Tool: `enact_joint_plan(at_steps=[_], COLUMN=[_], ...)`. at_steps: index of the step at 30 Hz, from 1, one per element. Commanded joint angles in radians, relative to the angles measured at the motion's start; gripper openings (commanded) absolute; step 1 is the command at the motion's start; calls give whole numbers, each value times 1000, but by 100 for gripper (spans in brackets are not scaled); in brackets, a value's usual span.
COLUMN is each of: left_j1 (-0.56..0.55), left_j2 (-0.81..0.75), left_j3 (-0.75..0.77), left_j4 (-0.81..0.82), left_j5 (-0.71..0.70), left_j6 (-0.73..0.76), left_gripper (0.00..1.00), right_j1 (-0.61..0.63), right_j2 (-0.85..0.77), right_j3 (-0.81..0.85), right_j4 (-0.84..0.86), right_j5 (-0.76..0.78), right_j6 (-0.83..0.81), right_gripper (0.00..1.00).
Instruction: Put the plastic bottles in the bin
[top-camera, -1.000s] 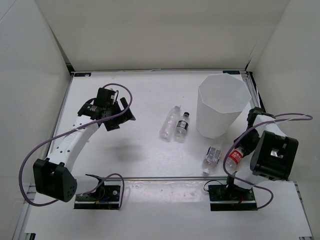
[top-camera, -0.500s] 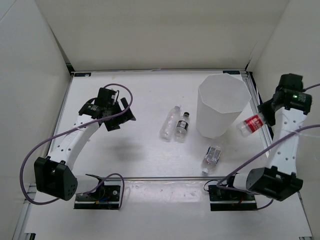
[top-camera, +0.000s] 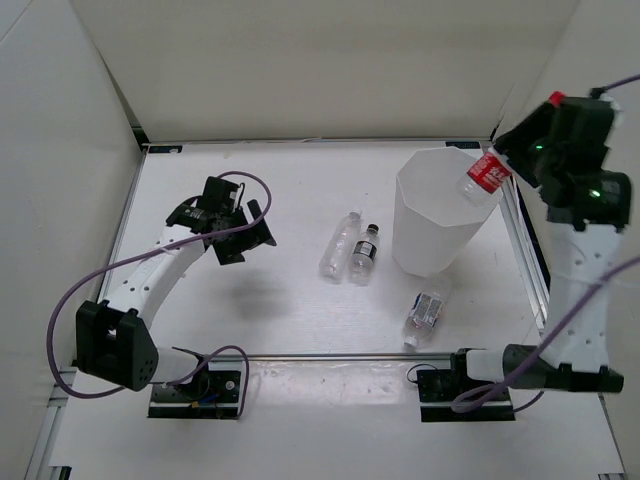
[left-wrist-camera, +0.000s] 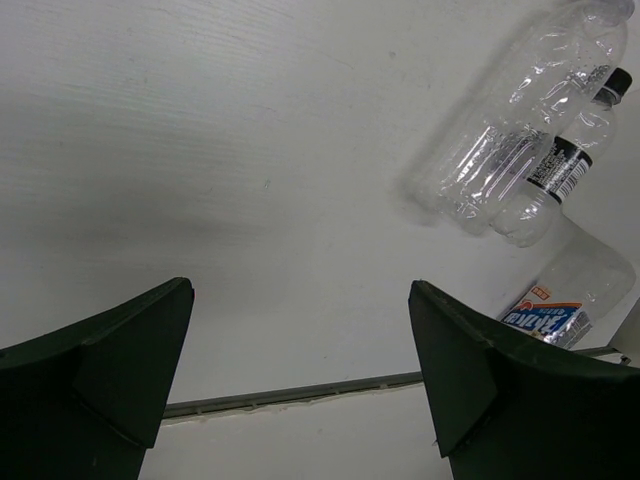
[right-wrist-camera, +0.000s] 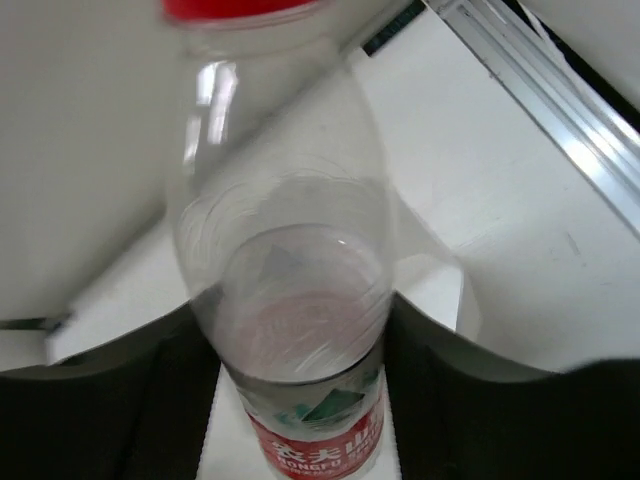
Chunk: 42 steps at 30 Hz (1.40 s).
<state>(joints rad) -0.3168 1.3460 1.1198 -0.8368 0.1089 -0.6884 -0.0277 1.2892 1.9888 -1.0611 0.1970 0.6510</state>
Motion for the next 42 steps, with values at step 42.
enact_joint_plan(at_steps=[42], left_j1=[-5], left_j2=[-134], left_j3=[-35], left_j4=[-38], left_j5=[-46], left_j6=[16], left_gripper=[100], right_j1=[356], right_j2=[-213], right_j3=[-1222], right_j4=[130], right_j5=[97], right_j6=[411], right_gripper=[99])
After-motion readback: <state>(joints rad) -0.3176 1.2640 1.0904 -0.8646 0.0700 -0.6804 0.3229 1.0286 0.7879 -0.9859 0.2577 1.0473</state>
